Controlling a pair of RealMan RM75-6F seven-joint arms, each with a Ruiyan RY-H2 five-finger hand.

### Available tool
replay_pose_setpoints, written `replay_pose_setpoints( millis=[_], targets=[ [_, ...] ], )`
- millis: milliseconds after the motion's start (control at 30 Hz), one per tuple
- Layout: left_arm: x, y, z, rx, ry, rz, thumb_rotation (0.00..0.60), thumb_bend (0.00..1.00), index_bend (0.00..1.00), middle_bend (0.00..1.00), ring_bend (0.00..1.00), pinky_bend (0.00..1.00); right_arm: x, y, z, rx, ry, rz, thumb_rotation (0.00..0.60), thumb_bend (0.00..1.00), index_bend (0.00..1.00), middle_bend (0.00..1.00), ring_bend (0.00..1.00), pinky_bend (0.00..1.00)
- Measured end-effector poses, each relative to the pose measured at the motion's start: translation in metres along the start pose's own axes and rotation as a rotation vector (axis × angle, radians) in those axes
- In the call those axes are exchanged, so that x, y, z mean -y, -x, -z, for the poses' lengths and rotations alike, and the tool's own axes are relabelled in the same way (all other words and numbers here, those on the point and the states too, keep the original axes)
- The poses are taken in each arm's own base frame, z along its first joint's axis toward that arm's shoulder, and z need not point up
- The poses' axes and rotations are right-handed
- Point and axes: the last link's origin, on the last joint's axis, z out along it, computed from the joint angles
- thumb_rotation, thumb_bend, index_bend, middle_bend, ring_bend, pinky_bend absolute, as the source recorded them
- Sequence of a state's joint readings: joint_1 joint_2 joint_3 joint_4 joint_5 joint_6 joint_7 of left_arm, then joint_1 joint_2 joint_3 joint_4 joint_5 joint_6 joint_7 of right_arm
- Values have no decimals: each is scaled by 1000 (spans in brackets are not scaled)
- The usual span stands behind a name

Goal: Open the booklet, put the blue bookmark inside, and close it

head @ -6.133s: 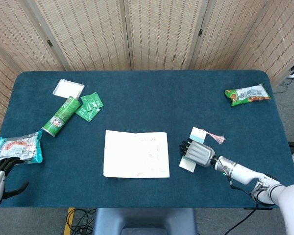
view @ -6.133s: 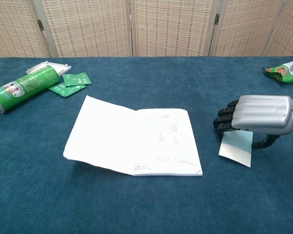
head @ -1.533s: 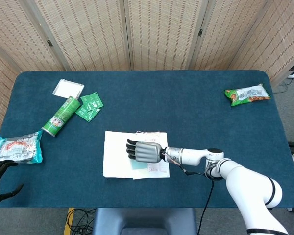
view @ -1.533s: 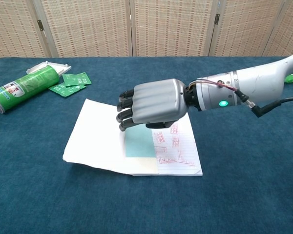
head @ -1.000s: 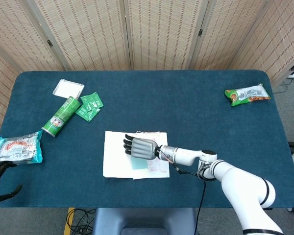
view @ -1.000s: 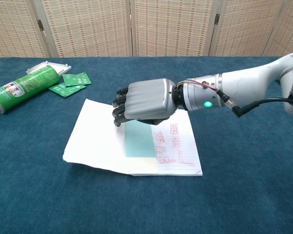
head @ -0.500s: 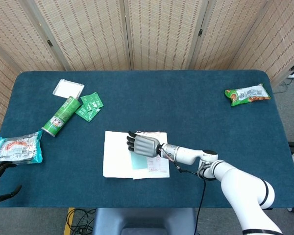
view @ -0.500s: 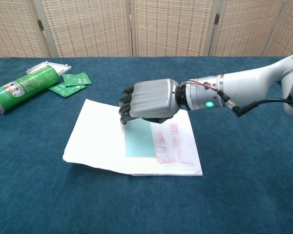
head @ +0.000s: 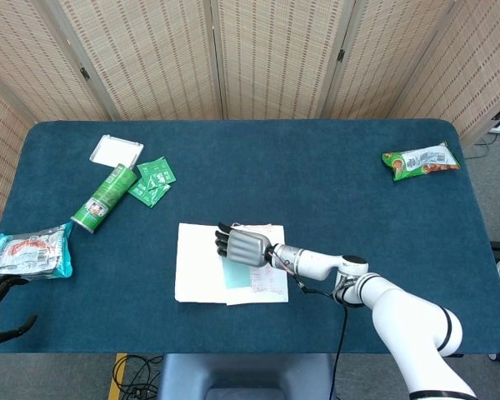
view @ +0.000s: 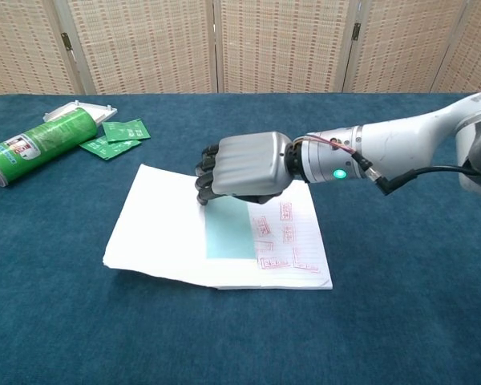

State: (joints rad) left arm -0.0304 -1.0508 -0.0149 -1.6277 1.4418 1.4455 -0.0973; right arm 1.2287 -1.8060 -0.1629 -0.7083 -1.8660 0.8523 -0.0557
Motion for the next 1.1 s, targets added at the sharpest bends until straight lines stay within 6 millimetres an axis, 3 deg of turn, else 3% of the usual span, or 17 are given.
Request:
replay_pose_setpoints(
  millis=[633,1100],
  targets=[
    [1,2,0,3,0,2,600,242,319,265,214,248,-2,8,6,21,20,1,600,875,220,175,113,148],
    [5,1,3,3,-15,1,600,242,319,265,214,248,-2,0,-11,3,47,-6,600,872,220,175,110,148]
  ],
)
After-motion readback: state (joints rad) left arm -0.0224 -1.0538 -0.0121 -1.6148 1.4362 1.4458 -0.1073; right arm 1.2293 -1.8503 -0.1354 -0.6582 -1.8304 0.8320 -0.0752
